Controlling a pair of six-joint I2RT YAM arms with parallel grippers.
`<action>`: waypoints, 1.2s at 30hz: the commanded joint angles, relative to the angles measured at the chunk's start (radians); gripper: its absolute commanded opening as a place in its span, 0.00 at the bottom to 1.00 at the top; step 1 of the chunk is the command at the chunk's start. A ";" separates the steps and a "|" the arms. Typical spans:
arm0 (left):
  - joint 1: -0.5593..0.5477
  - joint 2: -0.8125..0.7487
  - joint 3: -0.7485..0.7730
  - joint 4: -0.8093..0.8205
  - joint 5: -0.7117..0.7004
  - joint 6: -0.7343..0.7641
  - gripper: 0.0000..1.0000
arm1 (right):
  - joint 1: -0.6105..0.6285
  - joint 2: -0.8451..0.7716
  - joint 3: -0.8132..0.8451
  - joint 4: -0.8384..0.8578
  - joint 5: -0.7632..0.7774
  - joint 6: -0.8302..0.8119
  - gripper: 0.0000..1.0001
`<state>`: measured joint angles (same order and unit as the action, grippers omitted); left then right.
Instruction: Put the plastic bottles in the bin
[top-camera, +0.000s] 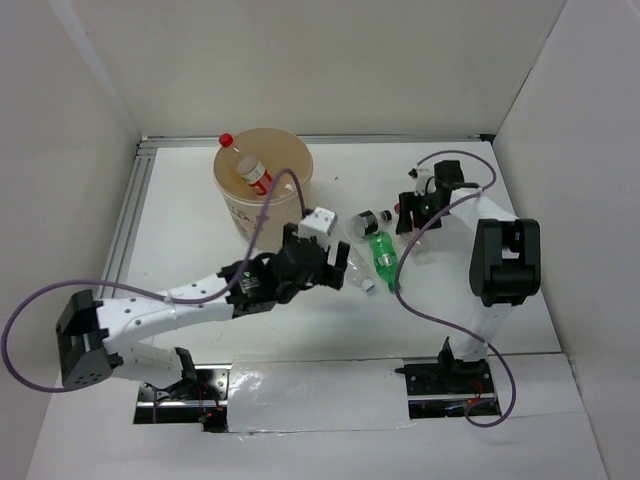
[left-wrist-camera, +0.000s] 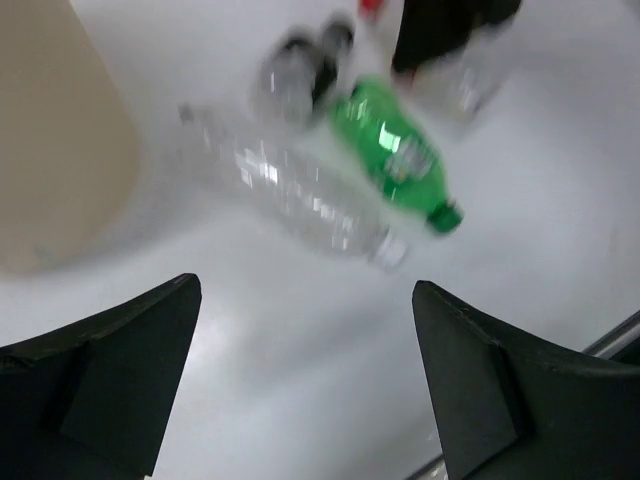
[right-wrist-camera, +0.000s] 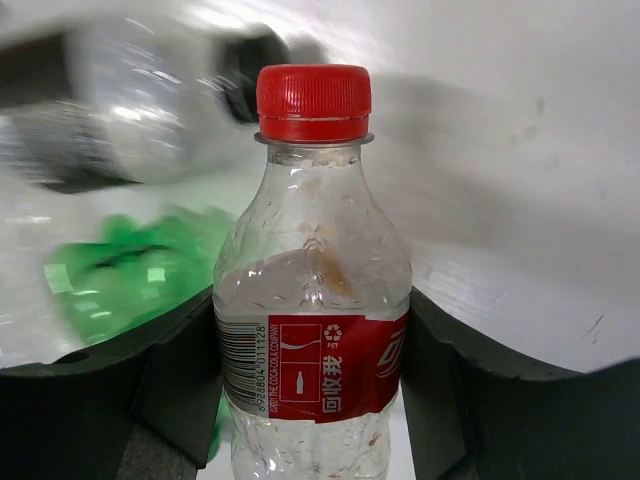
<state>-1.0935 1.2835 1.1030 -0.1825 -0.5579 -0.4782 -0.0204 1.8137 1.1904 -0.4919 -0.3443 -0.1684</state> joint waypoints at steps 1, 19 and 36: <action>-0.011 0.048 -0.093 -0.015 0.016 -0.268 1.00 | 0.005 -0.134 0.174 -0.040 -0.195 -0.094 0.24; -0.077 0.059 -0.347 0.118 0.139 -0.336 1.00 | 0.556 0.176 0.894 0.391 -0.300 0.040 0.40; 0.052 0.500 0.219 -0.110 0.068 -0.546 1.00 | 0.221 -0.043 0.634 0.207 -0.231 0.063 0.99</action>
<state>-1.0767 1.7191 1.2362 -0.1932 -0.4580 -0.8997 0.3519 1.9114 1.9163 -0.2054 -0.5816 -0.1059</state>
